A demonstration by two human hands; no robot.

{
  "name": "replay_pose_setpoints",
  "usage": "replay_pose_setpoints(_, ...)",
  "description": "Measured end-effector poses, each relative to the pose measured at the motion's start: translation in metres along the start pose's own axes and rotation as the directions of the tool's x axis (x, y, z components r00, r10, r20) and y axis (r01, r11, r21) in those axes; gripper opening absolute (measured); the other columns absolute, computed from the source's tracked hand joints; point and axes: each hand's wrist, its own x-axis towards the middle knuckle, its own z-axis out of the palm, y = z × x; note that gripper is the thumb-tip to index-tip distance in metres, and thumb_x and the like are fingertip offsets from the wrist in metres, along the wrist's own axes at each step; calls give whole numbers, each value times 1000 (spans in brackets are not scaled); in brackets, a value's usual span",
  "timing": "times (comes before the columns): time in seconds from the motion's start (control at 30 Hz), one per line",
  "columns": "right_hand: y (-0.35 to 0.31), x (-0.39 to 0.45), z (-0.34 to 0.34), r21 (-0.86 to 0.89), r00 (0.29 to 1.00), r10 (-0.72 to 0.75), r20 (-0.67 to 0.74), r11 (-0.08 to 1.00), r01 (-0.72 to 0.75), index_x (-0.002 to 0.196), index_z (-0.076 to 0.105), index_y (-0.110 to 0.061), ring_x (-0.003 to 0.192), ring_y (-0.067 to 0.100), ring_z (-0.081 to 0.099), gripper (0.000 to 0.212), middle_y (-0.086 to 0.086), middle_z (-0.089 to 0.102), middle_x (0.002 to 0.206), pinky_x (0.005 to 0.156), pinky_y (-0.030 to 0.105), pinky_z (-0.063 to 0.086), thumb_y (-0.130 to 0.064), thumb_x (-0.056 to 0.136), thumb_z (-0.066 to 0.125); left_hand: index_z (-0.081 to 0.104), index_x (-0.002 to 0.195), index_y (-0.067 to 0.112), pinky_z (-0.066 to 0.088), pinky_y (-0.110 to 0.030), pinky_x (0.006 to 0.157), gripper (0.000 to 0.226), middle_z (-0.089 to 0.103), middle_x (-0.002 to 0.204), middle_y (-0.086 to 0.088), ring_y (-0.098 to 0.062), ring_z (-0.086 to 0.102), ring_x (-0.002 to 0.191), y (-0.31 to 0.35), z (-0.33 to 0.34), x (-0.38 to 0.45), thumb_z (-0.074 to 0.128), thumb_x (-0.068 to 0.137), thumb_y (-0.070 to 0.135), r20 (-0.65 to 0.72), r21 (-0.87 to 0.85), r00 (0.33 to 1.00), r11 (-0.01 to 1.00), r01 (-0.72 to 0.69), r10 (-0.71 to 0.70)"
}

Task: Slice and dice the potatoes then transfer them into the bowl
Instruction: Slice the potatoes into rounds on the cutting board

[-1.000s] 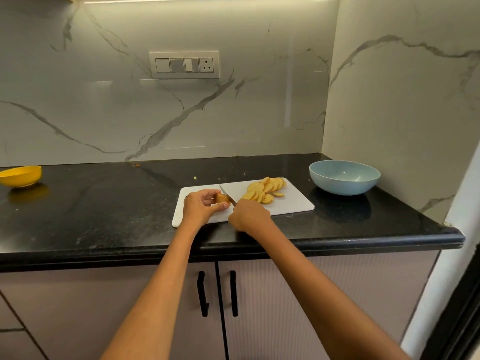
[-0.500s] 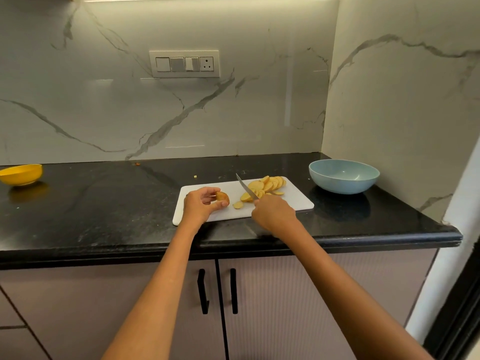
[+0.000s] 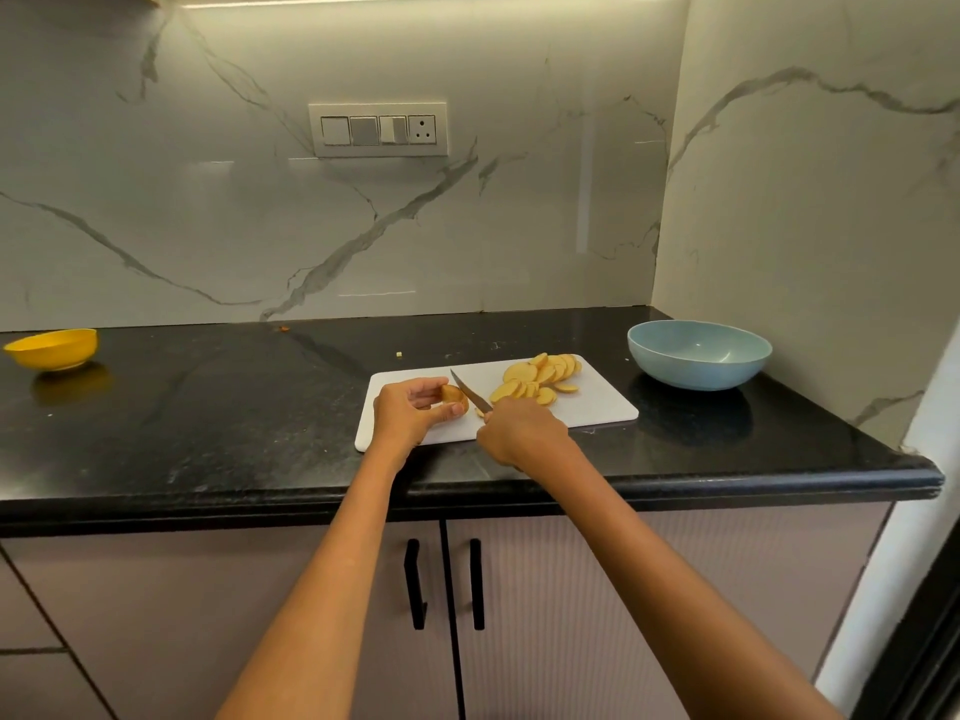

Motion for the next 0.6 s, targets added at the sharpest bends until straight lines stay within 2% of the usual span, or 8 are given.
replay_pose_setpoints(0.13, -1, 2, 0, 0, 1000, 3, 16, 1000, -3, 127, 48, -5, 111, 24, 54, 35, 11, 55, 122, 92, 31, 44, -23, 98, 42, 63, 116, 3, 47, -27, 91, 52, 67, 110, -14, -22, 63, 103, 1, 0, 0, 80, 67, 4, 7, 16, 1000, 1000, -2, 2)
replay_pose_setpoints(0.2, -3, 5, -2, 9, 999, 6, 41, 1000, -6, 126, 48, -4, 106, 24, 55, 35, 11, 55, 111, 90, 31, 45, -23, 98, 42, 63, 116, 2, 48, -27, 92, 53, 67, 110, -15, -22, 63, 103, 1, 0, 0, 80, 66, 4, 11, 8, 1000, 1000, -4, 4)
replay_pose_setpoints(0.3, -9, 10, -4, 19, 997, 4, 81, 1000, -6, 124, 49, -1, 77, 21, 52, 36, 10, 49, 90, 79, 31, 44, -24, 98, 40, 63, 115, 2, 49, -31, 93, 52, 67, 109, -15, -21, 64, 101, 1, 0, -2, 80, 65, 4, 13, 17, 1000, 1000, -18, 18)
replay_pose_setpoints(0.37, -13, 14, -3, -7, 991, -2, 136, 1000, 3, 115, 52, 1, 60, 18, 44, 32, 10, 47, 74, 70, 29, 42, -23, 98, 38, 63, 115, 2, 49, -32, 93, 52, 67, 109, -16, -20, 63, 100, 2, 0, -2, 79, 65, 2, 17, 24, 999, 999, -28, 27)
replay_pose_setpoints(0.43, -11, 13, -2, -43, 983, 7, 185, 999, 1, 92, 52, 0, 57, 18, 46, 27, 10, 47, 68, 60, 26, 41, -22, 98, 38, 63, 114, 1, 49, -31, 93, 52, 67, 109, -17, -21, 63, 100, 3, 1, -3, 79, 65, 0, 23, 26, 999, 999, -31, 30)
replay_pose_setpoints(0.5, -6, 11, 0, -49, 982, 2, 191, 999, 8, 94, 53, 0, 72, 23, 57, 26, 13, 57, 82, 66, 28, 44, -21, 98, 39, 63, 115, 0, 49, -28, 92, 52, 66, 109, -17, -22, 63, 101, 3, 2, -2, 79, 65, 0, 15, 29, 1000, 999, -27, 26)
replay_pose_setpoints(0.57, 2, 7, 3, -55, 990, -2, 144, 998, 10, 116, 53, -1, 103, 28, 57, 31, 15, 59, 113, 85, 31, 44, -22, 98, 40, 63, 115, 1, 48, -28, 93, 53, 66, 110, -17, -21, 63, 102, 1, 1, -2, 80, 65, 1, 4, 22, 1000, 1000, -16, 16)
replay_pose_setpoints(0.6, 7, 3, 4, -65, 994, 0, 107, 998, 7, 122, 51, -3, 111, 27, 54, 33, 13, 56, 122, 89, 32, 42, -23, 98, 40, 63, 115, 1, 48, -29, 93, 53, 66, 110, -16, -21, 63, 102, 1, 0, -2, 80, 65, 2, 2, 14, 1000, 1000, -11, 11)
